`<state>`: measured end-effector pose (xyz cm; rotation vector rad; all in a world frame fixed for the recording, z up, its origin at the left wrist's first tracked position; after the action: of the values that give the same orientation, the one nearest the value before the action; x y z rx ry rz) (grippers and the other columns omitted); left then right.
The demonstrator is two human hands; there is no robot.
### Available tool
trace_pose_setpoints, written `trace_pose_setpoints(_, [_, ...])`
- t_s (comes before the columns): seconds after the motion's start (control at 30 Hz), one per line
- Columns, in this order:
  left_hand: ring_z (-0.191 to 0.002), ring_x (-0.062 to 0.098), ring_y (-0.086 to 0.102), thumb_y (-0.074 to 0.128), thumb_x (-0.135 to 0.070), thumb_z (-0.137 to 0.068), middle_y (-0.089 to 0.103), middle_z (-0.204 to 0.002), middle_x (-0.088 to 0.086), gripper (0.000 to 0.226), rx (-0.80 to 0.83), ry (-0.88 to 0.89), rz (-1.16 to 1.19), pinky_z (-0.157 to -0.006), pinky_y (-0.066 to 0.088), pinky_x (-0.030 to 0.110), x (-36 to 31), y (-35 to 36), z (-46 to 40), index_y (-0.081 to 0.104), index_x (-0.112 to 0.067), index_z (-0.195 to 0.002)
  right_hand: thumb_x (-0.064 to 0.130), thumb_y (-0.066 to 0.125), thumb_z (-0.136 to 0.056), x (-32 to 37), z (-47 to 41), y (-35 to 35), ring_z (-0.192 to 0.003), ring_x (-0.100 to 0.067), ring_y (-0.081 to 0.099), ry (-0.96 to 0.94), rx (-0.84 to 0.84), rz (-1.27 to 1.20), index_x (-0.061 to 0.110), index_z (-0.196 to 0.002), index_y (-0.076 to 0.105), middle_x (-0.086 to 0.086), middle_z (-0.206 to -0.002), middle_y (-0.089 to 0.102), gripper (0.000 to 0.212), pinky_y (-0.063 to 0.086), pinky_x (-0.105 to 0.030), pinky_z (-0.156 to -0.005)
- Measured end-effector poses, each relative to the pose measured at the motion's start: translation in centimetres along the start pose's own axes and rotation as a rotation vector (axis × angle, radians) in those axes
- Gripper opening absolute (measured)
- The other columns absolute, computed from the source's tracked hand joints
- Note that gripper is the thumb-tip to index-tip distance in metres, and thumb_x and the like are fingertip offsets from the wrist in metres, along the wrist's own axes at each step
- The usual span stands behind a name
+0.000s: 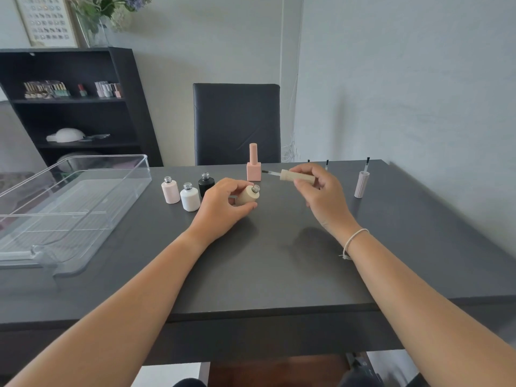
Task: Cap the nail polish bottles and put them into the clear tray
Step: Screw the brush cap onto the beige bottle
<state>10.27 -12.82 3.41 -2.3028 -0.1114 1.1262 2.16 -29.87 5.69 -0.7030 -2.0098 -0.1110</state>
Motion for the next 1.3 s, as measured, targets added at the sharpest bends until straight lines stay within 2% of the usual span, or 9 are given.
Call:
trace_pose_setpoints(0.13, [-0.094,0.01,0.057,0.073,-0.011,-0.073,0.06,-0.1,-0.003,0.034,0.012,0.018,-0.015,-0.085,0.045,0.014,-0.3,0.2,0.1,0.065,-0.022,-0.104,0.001,0.053,-0.079,0.7,0.3,0.1,-0.052,-0.003,0.042,-0.06,0.022,0.088,0.014,-0.081,0.063,0.016,-0.063,0.052,0.017,0.031,-0.009,-0.05])
trace_pose_setpoints(0.27, [-0.093,0.009,0.055,0.073,-0.012,-0.074,0.06,-0.1,-0.002,0.036,0.022,0.041,-0.06,-0.082,0.041,0.008,-0.7,0.3,0.1,0.065,-0.02,-0.107,0.016,0.051,-0.071,0.9,0.4,0.6,-0.054,-0.006,0.041,-0.078,0.055,0.129,0.016,-0.077,0.061,0.014,-0.066,0.053,0.012,0.031,-0.01,-0.051])
trace_pose_setpoints(0.37, [-0.092,0.009,0.055,0.073,-0.011,-0.074,0.059,-0.1,-0.001,0.036,0.024,0.049,-0.074,-0.081,0.04,0.006,-0.9,0.3,0.2,0.065,-0.019,-0.108,0.019,0.049,-0.07,0.9,0.4,0.7,-0.055,-0.008,0.04,-0.083,0.064,0.133,0.018,-0.075,0.061,0.012,-0.068,0.055,0.013,0.031,-0.011,-0.051])
trace_pose_setpoints(0.57, [-0.093,0.01,0.054,0.072,-0.012,-0.074,0.06,-0.101,0.0,0.036,0.038,0.066,-0.096,-0.085,0.042,0.013,-1.2,0.4,0.3,0.065,-0.019,-0.109,0.019,0.05,-0.07,1.0,0.4,0.9,-0.056,-0.002,0.044,-0.101,0.063,0.155,0.019,-0.075,0.061,0.013,-0.07,0.055,0.012,0.032,-0.009,-0.051])
trace_pose_setpoints(0.87, [-0.092,0.011,0.053,0.071,-0.011,-0.075,0.058,-0.098,-0.001,0.036,0.052,0.101,-0.109,-0.084,0.041,0.014,-1.8,0.7,0.5,0.064,-0.019,-0.109,0.017,0.051,-0.07,0.8,0.5,1.4,-0.054,-0.004,0.041,-0.121,0.094,0.183,0.023,-0.074,0.06,0.014,-0.072,0.056,0.012,0.03,-0.011,-0.053])
trace_pose_setpoints(1.0, [-0.092,0.009,0.052,0.071,-0.01,-0.075,0.056,-0.097,-0.004,0.037,0.055,0.14,-0.123,-0.085,0.04,0.014,-2.3,0.8,0.7,0.064,-0.016,-0.111,0.009,0.055,-0.075,0.7,0.7,2.1,-0.055,-0.006,0.04,-0.16,0.164,0.22,0.023,-0.081,0.063,0.01,-0.076,0.055,0.017,0.03,-0.013,-0.053])
trace_pose_setpoints(1.17, [-0.09,0.006,0.05,0.071,-0.011,-0.075,0.055,-0.096,-0.004,0.038,0.058,0.172,-0.15,-0.082,0.037,0.007,-2.5,0.9,0.8,0.063,-0.015,-0.112,0.005,0.059,-0.081,0.5,0.7,3.1,-0.066,-0.017,0.045,-0.162,0.228,0.277,0.018,-0.094,0.066,0.001,-0.083,0.055,0.02,0.035,-0.012,-0.057])
trace_pose_setpoints(1.3, [-0.09,0.007,0.051,0.071,-0.012,-0.076,0.056,-0.096,-0.004,0.039,0.036,0.18,-0.156,-0.082,0.038,0.009,-2.6,0.7,0.8,0.063,-0.015,-0.113,0.012,0.06,-0.083,0.4,0.7,2.7,-0.062,-0.012,0.045,-0.143,0.199,0.256,0.019,-0.09,0.062,0.013,-0.076,0.055,0.01,0.037,-0.015,-0.057])
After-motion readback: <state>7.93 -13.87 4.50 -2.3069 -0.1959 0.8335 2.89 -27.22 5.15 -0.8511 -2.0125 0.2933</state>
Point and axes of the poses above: each hand's wrist, its own z-axis away from the middle knuckle, its own y-axis out of the palm, x = y × z, the point moved 10 cm from there along -z, towards the middle knuckle
